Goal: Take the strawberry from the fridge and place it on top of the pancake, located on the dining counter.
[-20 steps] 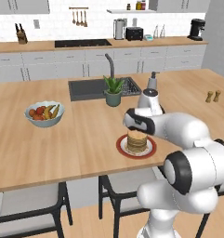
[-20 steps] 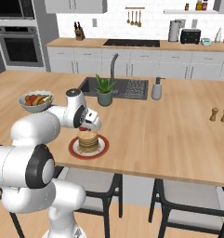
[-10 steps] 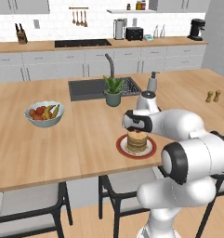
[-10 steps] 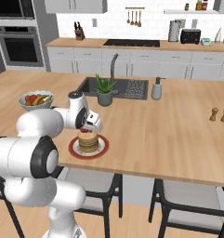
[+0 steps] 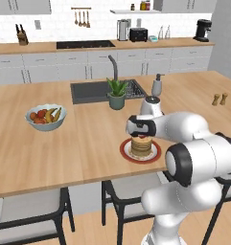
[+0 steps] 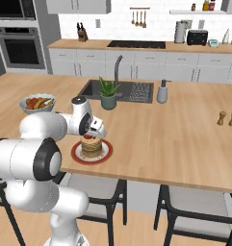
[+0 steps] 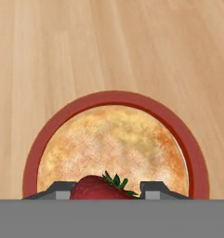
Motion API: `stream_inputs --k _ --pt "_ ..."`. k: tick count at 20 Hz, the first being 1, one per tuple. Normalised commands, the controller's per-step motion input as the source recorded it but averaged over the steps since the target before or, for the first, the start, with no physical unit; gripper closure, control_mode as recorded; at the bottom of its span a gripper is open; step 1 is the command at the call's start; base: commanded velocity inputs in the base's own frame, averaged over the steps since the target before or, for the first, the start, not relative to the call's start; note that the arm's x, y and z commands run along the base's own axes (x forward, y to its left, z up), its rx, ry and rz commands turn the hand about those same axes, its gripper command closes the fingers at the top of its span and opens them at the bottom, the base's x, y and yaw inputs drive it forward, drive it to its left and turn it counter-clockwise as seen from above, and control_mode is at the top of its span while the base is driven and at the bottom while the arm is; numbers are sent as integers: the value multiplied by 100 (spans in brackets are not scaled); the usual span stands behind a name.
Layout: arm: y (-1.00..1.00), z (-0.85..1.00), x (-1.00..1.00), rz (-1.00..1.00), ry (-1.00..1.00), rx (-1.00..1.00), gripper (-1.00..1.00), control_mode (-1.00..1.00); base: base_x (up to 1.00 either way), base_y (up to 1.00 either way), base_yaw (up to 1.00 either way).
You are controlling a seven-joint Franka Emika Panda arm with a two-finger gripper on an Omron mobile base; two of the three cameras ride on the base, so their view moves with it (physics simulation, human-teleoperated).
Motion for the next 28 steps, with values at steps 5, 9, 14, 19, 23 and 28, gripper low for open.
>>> stream_inputs --k 5,9,14,19,23,28 --pt "0 -16 0 0 0 0 100 -100 0 0 0" --pt "3 -24 0 0 4 0 -100 -100 0 0 0" --pt "0 -24 0 0 8 0 -100 -100 0 0 0" --pt "0 -8 -3 0 14 0 -100 -100 0 0 0" --pt "0 0 -2 0 7 0 -100 -100 0 0 0" --pt "0 9 -34 0 0 0 -100 -100 0 0 0"
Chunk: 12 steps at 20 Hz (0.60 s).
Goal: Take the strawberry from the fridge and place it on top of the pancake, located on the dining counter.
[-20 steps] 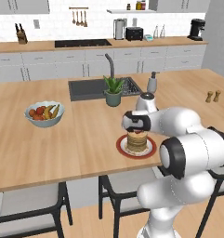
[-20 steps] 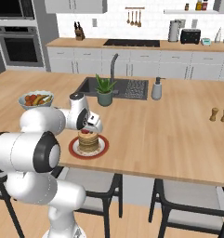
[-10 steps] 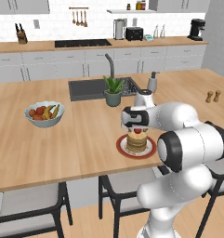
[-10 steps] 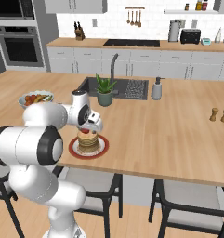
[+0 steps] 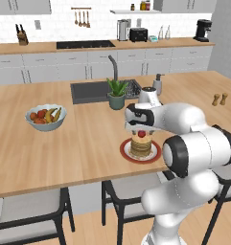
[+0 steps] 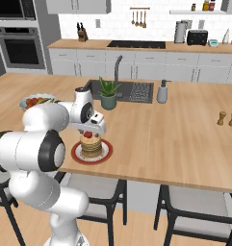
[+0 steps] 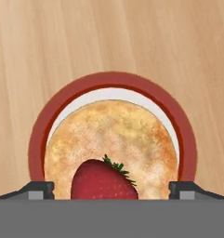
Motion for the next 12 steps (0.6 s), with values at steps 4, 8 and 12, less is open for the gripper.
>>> stream_inputs --k 4,8,12 --pt "0 23 -51 0 -6 0 -100 -100 0 0 0" --pt "0 48 -84 0 -14 0 -100 -100 0 0 0" --pt "0 76 -100 3 -10 0 -100 -100 0 0 0"
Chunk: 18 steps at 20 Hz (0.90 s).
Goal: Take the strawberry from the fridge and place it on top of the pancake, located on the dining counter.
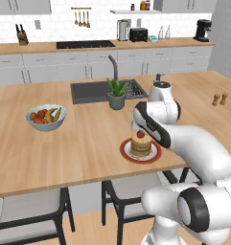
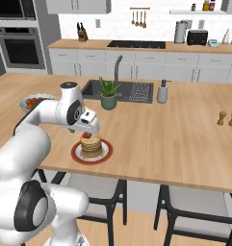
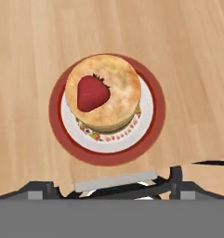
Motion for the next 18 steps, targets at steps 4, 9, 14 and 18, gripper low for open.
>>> stream_inputs --k 4,9,14,18 --pt "0 79 -100 8 -11 0 -100 -100 0 0 0" --pt "0 79 -100 10 -17 0 -100 -100 0 0 0" --pt "0 79 -100 9 -23 0 -100 -100 0 0 0" --pt "0 89 -100 7 -16 0 -100 -100 0 0 0"
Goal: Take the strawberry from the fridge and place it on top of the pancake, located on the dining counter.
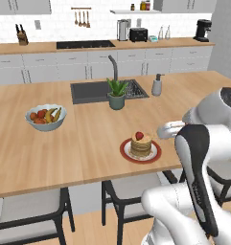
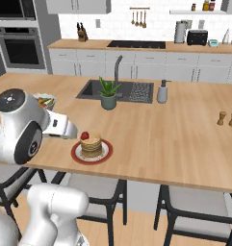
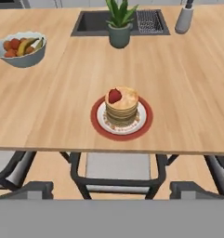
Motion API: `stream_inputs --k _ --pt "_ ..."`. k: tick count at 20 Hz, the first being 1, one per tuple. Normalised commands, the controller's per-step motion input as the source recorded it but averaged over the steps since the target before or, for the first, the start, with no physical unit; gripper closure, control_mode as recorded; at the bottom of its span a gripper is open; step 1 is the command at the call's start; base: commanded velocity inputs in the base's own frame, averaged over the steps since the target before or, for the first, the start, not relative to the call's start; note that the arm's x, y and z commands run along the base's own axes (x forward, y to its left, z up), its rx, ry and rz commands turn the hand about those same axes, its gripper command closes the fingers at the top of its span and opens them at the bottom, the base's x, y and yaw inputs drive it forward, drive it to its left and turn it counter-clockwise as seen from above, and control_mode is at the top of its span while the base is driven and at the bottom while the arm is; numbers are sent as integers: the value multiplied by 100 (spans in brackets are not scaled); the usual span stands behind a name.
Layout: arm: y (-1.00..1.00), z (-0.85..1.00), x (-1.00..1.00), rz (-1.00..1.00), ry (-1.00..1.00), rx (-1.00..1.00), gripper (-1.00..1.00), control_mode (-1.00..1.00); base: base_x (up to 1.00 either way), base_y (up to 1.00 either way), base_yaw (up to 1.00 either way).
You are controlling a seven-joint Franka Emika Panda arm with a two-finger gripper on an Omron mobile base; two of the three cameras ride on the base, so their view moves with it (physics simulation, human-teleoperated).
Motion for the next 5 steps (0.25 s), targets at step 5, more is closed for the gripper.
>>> stream_inputs --k 5 --pt "2 94 -100 5 -11 0 -100 -100 0 0 0"
